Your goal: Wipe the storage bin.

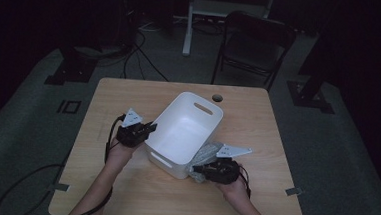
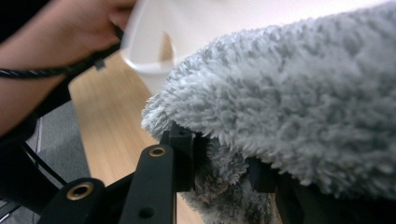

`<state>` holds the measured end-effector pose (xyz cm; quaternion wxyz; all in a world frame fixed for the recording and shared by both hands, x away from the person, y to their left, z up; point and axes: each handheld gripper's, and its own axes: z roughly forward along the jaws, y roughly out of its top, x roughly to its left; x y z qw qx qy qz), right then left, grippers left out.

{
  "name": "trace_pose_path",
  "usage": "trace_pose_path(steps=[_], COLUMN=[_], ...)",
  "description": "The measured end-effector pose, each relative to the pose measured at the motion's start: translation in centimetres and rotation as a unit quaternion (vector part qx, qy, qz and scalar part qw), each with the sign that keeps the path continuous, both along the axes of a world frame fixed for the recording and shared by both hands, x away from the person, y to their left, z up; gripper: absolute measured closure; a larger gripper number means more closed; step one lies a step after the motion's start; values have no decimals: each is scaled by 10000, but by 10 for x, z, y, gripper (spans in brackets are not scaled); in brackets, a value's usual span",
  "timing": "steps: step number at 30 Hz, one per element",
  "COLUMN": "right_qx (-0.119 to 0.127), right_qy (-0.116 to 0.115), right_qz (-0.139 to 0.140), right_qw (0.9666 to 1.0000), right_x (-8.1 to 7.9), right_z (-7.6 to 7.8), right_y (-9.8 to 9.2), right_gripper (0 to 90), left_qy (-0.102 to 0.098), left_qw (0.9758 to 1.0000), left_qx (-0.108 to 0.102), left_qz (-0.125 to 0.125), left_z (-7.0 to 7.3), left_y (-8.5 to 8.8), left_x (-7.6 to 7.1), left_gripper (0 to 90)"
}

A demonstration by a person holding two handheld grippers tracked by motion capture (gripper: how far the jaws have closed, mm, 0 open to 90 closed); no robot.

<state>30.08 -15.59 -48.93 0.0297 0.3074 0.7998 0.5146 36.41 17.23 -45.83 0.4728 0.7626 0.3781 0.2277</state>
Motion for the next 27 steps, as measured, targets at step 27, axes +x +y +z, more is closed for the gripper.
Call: trace_pose_path(steps=[27], right_qx=[521], right_qy=[33], right_qz=[236], right_qw=[9984], right_x=[-20], right_z=[23], right_y=[5], right_gripper=[649], left_qy=[-45], left_qw=[9999], left_qx=[-4], left_qz=[114], left_z=[-1], left_y=[-1], left_x=[-2], left_gripper=[834])
